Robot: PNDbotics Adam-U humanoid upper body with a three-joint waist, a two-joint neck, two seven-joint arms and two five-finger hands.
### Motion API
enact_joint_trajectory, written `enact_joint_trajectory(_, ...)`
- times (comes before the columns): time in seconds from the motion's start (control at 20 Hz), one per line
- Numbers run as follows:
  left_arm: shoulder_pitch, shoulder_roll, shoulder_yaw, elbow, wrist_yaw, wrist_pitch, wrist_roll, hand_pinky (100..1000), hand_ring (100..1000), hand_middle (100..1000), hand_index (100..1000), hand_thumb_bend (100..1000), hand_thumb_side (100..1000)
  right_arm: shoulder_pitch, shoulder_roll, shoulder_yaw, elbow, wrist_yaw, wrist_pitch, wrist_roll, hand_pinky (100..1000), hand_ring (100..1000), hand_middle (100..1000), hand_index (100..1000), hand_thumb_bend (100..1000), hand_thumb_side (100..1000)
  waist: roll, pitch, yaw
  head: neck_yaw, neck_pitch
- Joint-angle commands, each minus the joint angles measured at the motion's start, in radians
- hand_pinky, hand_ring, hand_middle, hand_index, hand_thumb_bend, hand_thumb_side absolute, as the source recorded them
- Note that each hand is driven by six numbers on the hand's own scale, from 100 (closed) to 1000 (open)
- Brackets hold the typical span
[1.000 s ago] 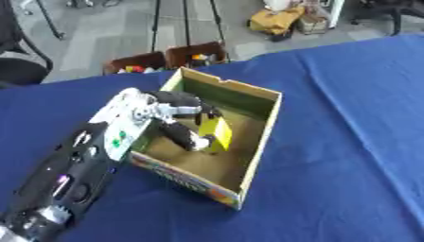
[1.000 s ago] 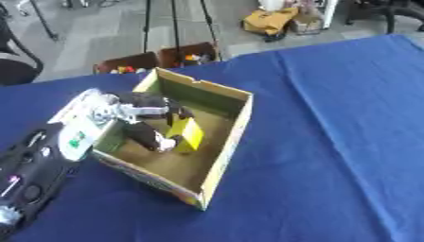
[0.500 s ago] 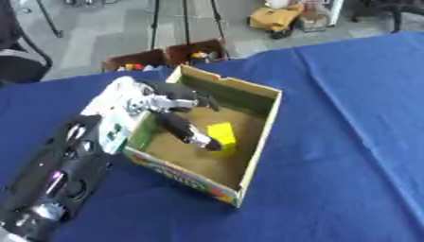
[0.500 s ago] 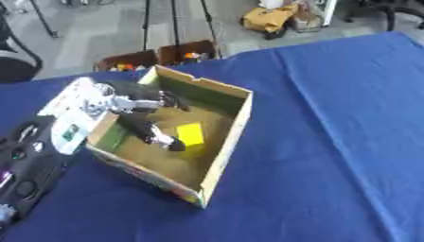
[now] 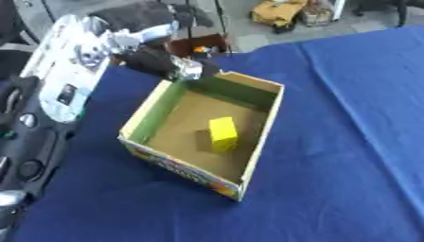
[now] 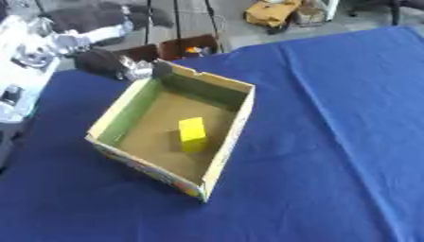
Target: Pick up objects on the table and place them in the box.
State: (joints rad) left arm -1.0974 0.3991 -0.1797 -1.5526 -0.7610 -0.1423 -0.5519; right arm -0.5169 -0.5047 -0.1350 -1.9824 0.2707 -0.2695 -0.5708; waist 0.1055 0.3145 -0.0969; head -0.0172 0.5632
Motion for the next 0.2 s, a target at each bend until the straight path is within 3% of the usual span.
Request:
enact_joint_trajectory(0.05,0.023,0.081,0.072,-0.184,0.126,0.085,0.211,894,890,883,1000,340,1000,-0.005,-0.024,-0.013,-0.018,0.008,0.000,-0.011,709,703,601,722,100,482,-0.015,-0.040,0.011,-0.014,0.020)
enact_joint_trajectory(0.2,0.085,0.117,0.118,-0.304,0.272,0.161,0.408,845,876,869,1000,304,997,-0.008,-0.024,-0.013,-0.018,0.014,0.000,-0.016,710,705,602,722,100,479,-0.024,-0.047,0.034,-0.026,0.033)
